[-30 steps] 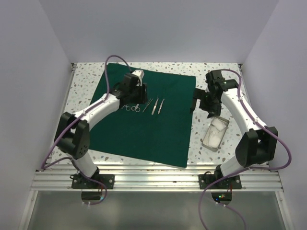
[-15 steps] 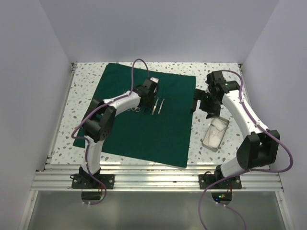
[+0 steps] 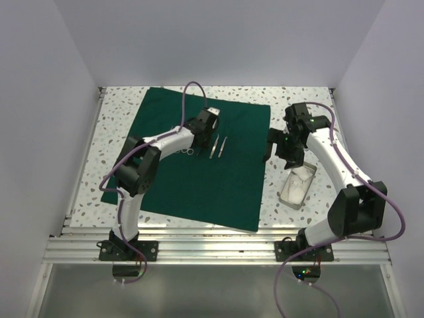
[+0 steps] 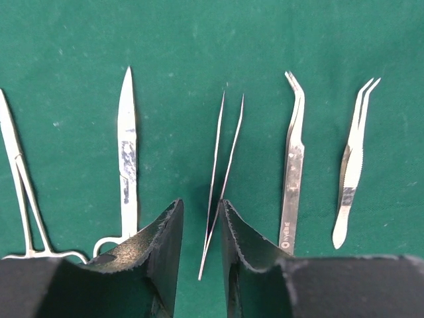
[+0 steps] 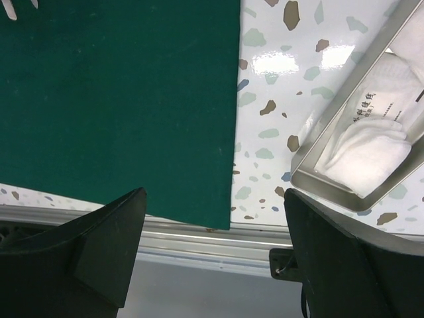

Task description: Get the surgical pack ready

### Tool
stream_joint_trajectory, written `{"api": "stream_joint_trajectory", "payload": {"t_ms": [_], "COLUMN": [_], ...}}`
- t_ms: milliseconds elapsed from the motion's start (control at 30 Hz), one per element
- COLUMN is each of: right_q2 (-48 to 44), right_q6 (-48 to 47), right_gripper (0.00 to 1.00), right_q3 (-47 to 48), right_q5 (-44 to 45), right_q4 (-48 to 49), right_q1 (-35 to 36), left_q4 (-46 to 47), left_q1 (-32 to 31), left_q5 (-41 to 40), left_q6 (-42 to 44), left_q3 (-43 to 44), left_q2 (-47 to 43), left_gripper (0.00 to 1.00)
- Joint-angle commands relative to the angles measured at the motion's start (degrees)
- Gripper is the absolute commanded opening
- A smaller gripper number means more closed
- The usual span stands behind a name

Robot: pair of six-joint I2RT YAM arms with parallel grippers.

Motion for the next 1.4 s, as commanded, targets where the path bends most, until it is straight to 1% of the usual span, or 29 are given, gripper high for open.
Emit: {"api": "stream_joint_trajectory", "payload": {"t_ms": [0,133,267,300,367,400,467,533,567,600,667,767,800,833,900,933,1000,1033,1067,1133,1167,1200,1367], "right_q2": [-0.11,-0.55,-0.55,-0.37,-0.2,-0.11,0.15,0.33,0.59,0.6,0.77,0.77,1.03,1.47,2.17,2.79,3.32,3.75,3.85,4.11,4.37,4.64,6.22], "right_q6": [0.32,0.06,-0.03,-0.03,-0.03,-0.03,-0.12,-0.2,-0.29,-0.29,0.32,1.9,2.16,2.6,4.97,6.02,10.32,11.82,14.88,17.62,19.38,19.92,21.32], "right_gripper": [0.88,0.88,0.88,0.88,0.88,0.88,0.88,0.84,0.82,0.8,0.77,0.76,0.76,0.76,0.76,0.76,0.77,0.77,0.77,0.77,0.76,0.76,0.72], "right_q3": [0.5,-0.82,-0.82,-0.47,-0.12,0.06,0.32,0.41,0.41,0.41,0.15,1.28,1.64,1.99,2.61,2.61,2.17,1.91,1.21,0.5,-0.2,-0.38,-0.03], "right_q5": [-1.87,-2.05,-2.49,-2.57,-2.75,-2.93,-3.1,-3.45,-4.15,-5.03,-7.57,-9.51,-11.78,-12.5,-15.04,-15.58,-16.63,-17.33,-17.43,-17.34,-17.17,-16.82,-13.66], "right_q4": [0.59,1.11,0.94,0.85,0.77,0.76,0.59,0.41,0.59,0.94,2.69,5.85,6.82,8.57,10.68,12.87,15.34,18.66,20.26,25.08,26.24,26.95,28.36], "right_q1": [0.05,0.13,0.05,0.13,0.05,0.05,0.13,0.05,0.13,0.13,0.14,0.31,0.31,0.48,0.84,1.1,2.15,2.68,3.9,5.05,6.19,6.81,9.01], "left_q4": [2.49,3.38,2.59,2.41,2.15,2.14,2.23,2.06,2.14,2.14,1.97,0.04,-0.66,-1.45,-1.02,0.37,4.23,9.13,12.48,19.51,21.98,22.96,24.12], "left_q1": [-0.03,-0.3,-0.3,-0.3,-0.21,-0.21,0.14,0.32,0.4,0.49,0.84,0.84,0.93,1.02,0.93,0.93,1.19,1.02,1.11,1.02,1.02,0.93,0.84], "left_q5": [0.44,1.66,2.63,2.64,2.64,2.72,3.25,3.95,3.95,3.95,5.35,9.48,11.23,15.43,21.24,26.66,33.8,39.75,43.03,50.06,50.97,51.32,52.47], "left_q6": [-0.34,-0.69,-1.13,-1.13,-1.22,-1.13,-0.96,-0.78,-0.7,-0.61,-0.78,-1.74,-2.36,-3.06,-5.87,-7.36,-13.15,-15.44,-20.51,-24.58,-26.78,-27.15,-27.59], "left_q3": [-1.13,-1.57,-0.96,-0.87,-0.96,-0.96,-0.87,-0.87,-0.87,-0.87,-0.69,1.23,1.85,2.46,2.12,0.29,-3.05,-6.98,-9.2,-13.5,-14.31,-14.84,-15.72], "left_q2": [-1.79,-2.15,-0.92,-0.65,-0.04,0.23,0.58,0.67,0.15,-0.29,-2.39,-5.39,-7.31,-8.37,-11.53,-12.59,-15.31,-16.02,-16.55,-17.09,-17.17,-17.26,-17.88], "left_gripper": [0.33,0.36,0.35,0.32,0.29,0.25,0.21,0.12,0.03,0.0,0.0,0.0,0.0,0.0,0.0,0.0,0.0,0.0,0.0,0.0,0.0,0.0,0.0]}}
